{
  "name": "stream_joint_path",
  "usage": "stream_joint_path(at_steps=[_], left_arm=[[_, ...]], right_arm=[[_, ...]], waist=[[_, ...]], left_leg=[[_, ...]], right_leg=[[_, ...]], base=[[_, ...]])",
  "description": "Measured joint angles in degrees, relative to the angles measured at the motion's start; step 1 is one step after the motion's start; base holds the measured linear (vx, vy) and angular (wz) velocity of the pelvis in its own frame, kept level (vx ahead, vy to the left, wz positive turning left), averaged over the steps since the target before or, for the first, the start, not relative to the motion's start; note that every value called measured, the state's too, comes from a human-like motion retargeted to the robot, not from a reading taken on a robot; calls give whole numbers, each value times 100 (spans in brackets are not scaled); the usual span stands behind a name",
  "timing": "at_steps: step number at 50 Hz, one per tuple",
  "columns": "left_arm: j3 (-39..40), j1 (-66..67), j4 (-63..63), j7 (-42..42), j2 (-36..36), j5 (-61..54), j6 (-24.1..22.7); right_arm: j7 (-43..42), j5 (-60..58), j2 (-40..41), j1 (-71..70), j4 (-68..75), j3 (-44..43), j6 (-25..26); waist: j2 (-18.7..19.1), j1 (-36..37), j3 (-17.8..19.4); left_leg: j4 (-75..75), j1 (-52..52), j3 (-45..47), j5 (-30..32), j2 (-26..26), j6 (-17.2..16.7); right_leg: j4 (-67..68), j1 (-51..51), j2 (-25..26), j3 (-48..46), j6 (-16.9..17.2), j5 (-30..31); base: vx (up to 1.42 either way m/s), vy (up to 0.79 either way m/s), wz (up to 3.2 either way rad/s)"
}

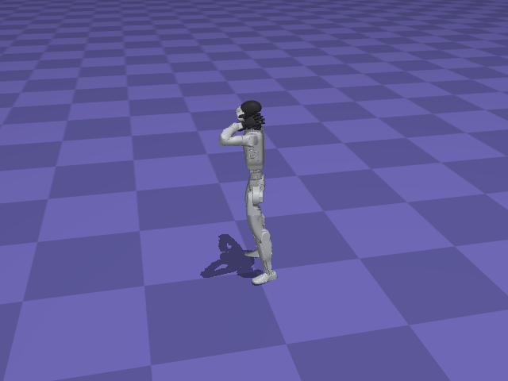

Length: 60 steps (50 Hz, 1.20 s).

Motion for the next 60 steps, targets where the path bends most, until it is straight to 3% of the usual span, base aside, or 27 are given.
stream_joint_path(at_steps=[10, 18, 25, 28, 30, 33, 38, 44, 60], left_arm=[[-520, -342, -58, 143, 121, -266, -46], [-1020, -880, 2, 320, 210, -259, 12], [-1546, -1602, 63, 559, 369, -155, -15], [-1709, -1952, 66, 810, 453, -100, -354], [-1726, -2146, 149, 702, 459, 16, 123], [-1715, -2373, 122, 729, 495, 105, 257], [-1521, -2490, 128, 693, 527, 235, 280], [-1125, -2281, 207, 550, 353, 380, 203], [-95, -979, 246, 126, 189, 434, 193]], right_arm=[[311, 290, 590, 1807, -41, -1575, -114], [441, 452, 1131, 2745, -47, -2371, -310], [327, 379, 1487, 2835, -47, -2526, -398], [296, 410, 1653, 2841, -45, -2534, -553], [373, 298, 1750, 2813, -41, -2563, -278], [427, 327, 1895, 2765, -36, -2515, -247], [509, 434, 2077, 2696, -30, -2462, -323], [527, 507, 2140, 2668, -43, -2391, -510], [563, 353, 1984, 2022, -47, -2051, -421]], waist=[[730, -957, 102], [1043, -1365, 140], [1202, -1314, 10], [1240, -1178, -106], [1245, -1042, -191], [1217, -793, -331], [1040, -310, -495], [515, 312, -493], [-839, 1656, 198]], left_leg=[[57, 276, 585, 49, 297, 52], [103, 328, 751, 113, 500, 84], [109, 202, 666, 139, 521, 120], [104, 111, 560, 132, 501, 146], [83, 36, 473, 142, 472, 170], [61, -76, 311, 136, 431, 194], [41, -234, -20, 105, 335, 211], [30, -327, -480, 61, 117, 232], [-130, -369, -1258, 158, -201, 130]], right_leg=[[-131, -20, 435, 499, 0, 111], [-215, -16, 698, 607, 0, 198], [-256, -68, 706, 524, 0, 215], [-265, -93, 662, 433, 0, 206], [-265, -121, 621, 356, 0, 195], [-257, -144, 550, 214, 0, 167], [-218, -117, 390, -71, 0, 89], [-134, 48, 87, -458, 0, -48], [-58, 433, -277, -1193, -105, -201]], base=[[-1, -14, -56], [1, -12, -22], [1, -1, 5], [1, 4, 31], [1, 5, 41], [1, 7, 49], [2, 10, 61], [2, 13, 70], [1, 6, 45]])
